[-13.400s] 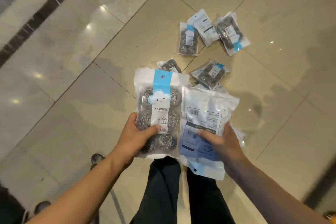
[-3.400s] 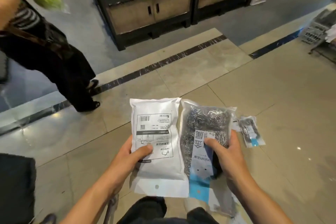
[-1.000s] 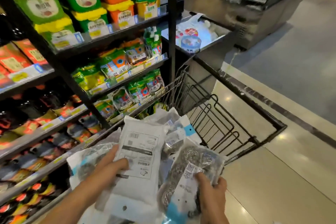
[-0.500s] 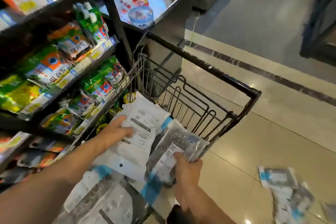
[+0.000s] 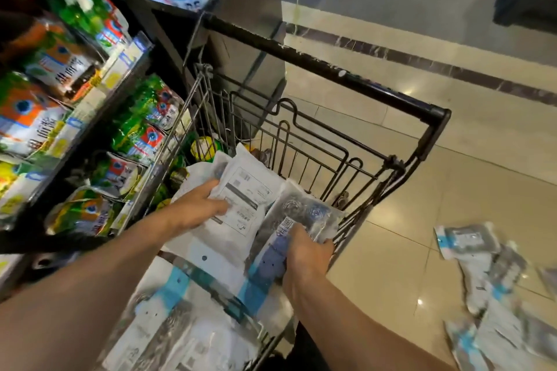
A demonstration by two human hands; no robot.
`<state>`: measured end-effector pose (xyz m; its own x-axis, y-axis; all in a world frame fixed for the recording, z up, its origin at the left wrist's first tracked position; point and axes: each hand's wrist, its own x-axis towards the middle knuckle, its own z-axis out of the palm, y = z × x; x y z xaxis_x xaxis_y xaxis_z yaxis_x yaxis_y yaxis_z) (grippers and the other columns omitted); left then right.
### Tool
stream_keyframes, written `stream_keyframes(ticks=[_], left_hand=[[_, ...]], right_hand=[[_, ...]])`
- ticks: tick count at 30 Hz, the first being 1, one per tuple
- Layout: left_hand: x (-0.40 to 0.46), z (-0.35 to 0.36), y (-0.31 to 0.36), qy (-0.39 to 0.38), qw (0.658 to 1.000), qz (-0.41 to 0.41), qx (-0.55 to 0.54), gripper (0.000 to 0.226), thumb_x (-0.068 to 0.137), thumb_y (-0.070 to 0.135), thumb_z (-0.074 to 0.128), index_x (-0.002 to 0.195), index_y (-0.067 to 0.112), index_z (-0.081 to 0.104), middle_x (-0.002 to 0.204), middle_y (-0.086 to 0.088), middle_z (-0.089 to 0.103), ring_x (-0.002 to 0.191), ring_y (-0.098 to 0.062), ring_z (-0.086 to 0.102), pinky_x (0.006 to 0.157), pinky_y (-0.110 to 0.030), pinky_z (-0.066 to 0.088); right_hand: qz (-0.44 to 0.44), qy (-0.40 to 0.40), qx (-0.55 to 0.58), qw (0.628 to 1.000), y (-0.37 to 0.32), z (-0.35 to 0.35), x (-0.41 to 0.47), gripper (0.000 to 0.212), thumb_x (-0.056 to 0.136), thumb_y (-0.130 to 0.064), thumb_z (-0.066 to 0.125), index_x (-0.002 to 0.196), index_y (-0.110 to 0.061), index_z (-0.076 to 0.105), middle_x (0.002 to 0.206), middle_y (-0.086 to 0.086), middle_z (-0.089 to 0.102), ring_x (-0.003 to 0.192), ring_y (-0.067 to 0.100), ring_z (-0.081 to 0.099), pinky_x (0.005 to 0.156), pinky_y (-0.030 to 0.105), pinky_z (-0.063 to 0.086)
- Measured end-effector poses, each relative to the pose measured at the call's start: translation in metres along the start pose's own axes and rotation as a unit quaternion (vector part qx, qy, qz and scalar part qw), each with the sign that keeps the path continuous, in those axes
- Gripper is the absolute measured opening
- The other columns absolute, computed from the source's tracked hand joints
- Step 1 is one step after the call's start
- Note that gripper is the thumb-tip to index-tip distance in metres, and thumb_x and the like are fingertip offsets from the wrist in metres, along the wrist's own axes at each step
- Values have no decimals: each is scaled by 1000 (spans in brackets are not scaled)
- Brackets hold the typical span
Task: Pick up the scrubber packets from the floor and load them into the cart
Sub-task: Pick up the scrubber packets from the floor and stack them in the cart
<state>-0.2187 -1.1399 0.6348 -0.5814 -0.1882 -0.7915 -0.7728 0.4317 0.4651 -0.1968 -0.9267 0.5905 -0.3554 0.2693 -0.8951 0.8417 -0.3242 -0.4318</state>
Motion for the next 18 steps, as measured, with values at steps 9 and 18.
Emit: stream_keyframes(ticks=[9, 18], left_hand=[[5, 17, -6, 99, 992, 50, 65, 85, 69, 57, 77, 144, 44, 40, 134, 3, 61, 120, -23, 62, 102, -44, 53], [-43, 25, -21, 156, 972, 78, 158, 79, 87, 48, 75, 155, 40, 35, 152, 1, 44, 141, -26, 41, 115, -45, 38]], right_hand=[[-32, 41, -197, 979, 6, 11, 16, 96, 73, -39, 79, 149, -18, 25, 143, 16, 51, 126, 40, 56, 105, 55, 52], [-226, -30, -423, 877, -23, -3, -7, 81, 84, -44, 72, 153, -16, 40, 158, 10, 38, 145, 32, 40, 119, 49, 39]])
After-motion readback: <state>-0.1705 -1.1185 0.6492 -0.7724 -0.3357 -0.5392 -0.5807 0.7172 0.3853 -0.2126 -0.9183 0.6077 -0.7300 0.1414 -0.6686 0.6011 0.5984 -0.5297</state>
